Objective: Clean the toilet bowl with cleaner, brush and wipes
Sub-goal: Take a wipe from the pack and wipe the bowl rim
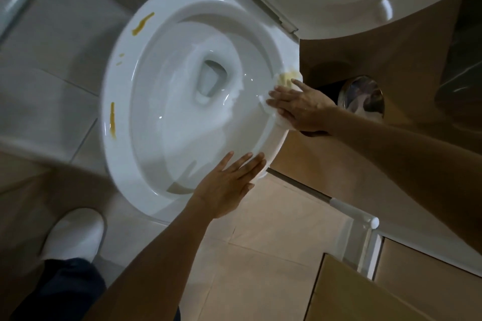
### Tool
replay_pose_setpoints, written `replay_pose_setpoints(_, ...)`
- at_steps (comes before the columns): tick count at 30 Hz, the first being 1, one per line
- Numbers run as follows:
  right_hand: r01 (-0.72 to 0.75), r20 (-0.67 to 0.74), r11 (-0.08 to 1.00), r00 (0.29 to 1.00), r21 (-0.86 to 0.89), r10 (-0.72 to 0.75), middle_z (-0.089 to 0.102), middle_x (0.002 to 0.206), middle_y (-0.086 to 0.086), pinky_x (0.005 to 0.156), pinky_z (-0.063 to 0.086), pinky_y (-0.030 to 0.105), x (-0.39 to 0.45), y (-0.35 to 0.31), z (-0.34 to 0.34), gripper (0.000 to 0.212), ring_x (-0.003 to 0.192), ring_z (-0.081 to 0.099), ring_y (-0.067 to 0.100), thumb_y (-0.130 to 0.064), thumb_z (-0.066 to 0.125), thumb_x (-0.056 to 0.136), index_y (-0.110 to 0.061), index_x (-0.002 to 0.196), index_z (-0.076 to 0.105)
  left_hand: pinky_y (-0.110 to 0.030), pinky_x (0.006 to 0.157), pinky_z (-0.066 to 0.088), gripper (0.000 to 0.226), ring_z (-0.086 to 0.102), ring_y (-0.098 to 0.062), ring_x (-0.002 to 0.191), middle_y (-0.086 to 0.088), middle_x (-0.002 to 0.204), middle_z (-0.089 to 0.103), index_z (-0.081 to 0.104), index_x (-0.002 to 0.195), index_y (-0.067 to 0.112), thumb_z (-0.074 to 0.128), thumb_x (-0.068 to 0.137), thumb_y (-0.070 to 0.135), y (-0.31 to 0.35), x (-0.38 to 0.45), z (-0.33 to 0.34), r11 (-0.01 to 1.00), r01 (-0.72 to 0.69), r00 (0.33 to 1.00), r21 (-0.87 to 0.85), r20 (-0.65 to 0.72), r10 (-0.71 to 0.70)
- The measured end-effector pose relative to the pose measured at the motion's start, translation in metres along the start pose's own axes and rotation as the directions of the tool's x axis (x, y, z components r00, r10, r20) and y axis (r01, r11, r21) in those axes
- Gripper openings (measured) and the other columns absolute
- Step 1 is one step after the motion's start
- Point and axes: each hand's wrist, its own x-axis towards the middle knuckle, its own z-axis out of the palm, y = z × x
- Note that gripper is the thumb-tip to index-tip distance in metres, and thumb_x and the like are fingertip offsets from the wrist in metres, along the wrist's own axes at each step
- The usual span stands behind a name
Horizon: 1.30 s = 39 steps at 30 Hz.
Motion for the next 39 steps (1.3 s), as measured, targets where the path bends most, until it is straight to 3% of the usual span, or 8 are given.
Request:
replay_pose_setpoints(5,-0.126,-0.036,0.983,0.992,-0.136,0.123,0.007,0.161,0.001,0.119,-0.006,0.044,0.038,0.029,-0.015,0.053,0.148,-0.002,0.015,-0.031,0.019,0.103,-0.017,0.153,0.016,-0.044,0.115,0.018,0.054,0.018,-0.015,0.145,0.005,0.159,0.013,0.017,0.152,0.022,0.022,0.1,0.035,-0.003,0.002,0.007,1.0,0.006,0.996,0.007,-0.092,-0.006)
replay_pose_setpoints(14,-0.199,-0.032,0.946,0.98,-0.255,0.198,-0.004,0.161,0.005,0.116,-0.013,0.042,0.043,0.025,-0.016,0.057,0.148,-0.007,0.017,-0.032,0.016,0.101,-0.014,0.153,0.003,-0.045,0.115,0.019,0.055,0.018,-0.015,0.144,0.006,0.158,0.014,0.017,0.152,0.024,0.025,0.099,0.036,-0.003,0.004,0.01,1.0,0.024,0.992,0.009,-0.123,-0.023)
replay_pose_setpoints(19,-0.237,-0.026,0.87,0.968,-0.431,0.251,-0.021,0.158,0.005,0.101,-0.034,0.044,0.067,0.029,-0.026,0.064,0.145,-0.02,0.018,-0.035,0.018,0.1,-0.012,0.15,-0.013,-0.046,0.114,0.019,0.056,0.019,-0.017,0.144,0.004,0.158,0.015,0.017,0.152,0.022,0.027,0.099,0.037,-0.002,0.004,0.01,0.999,0.022,0.988,0.027,-0.151,-0.018)
replay_pose_setpoints(26,-0.268,-0.026,0.855,0.958,-0.445,0.287,-0.021,0.158,0.006,0.102,-0.033,0.046,0.062,0.022,-0.023,0.066,0.145,-0.02,0.019,-0.036,0.019,0.099,-0.009,0.15,-0.015,-0.047,0.114,0.02,0.055,0.02,-0.016,0.144,0.006,0.158,0.017,0.019,0.151,0.023,0.029,0.098,0.036,-0.001,0.004,0.01,1.0,0.031,0.986,0.001,-0.162,-0.031)
replay_pose_setpoints(32,-0.188,-0.117,0.861,0.982,-0.472,0.151,-0.021,0.158,0.0,0.117,-0.012,0.039,0.099,0.042,-0.047,0.067,0.147,-0.014,0.014,-0.029,0.022,0.099,-0.012,0.149,-0.018,-0.046,0.112,0.021,0.056,0.023,-0.014,0.143,0.007,0.157,0.018,0.021,0.151,0.023,0.031,0.097,0.035,0.0,0.004,0.01,0.999,0.045,0.981,-0.001,-0.19,-0.044)
replay_pose_setpoints(39,-0.239,-0.128,0.89,0.97,-0.387,0.205,-0.021,0.158,0.005,0.117,-0.012,0.04,0.075,0.036,-0.027,0.068,0.147,-0.015,0.015,-0.032,0.011,0.091,-0.007,0.141,-0.028,-0.048,0.113,0.018,0.058,0.018,-0.015,0.145,0.006,0.158,0.012,0.017,0.152,0.023,0.033,0.097,0.036,0.001,0.006,0.012,0.999,0.035,0.985,0.009,-0.17,-0.033)
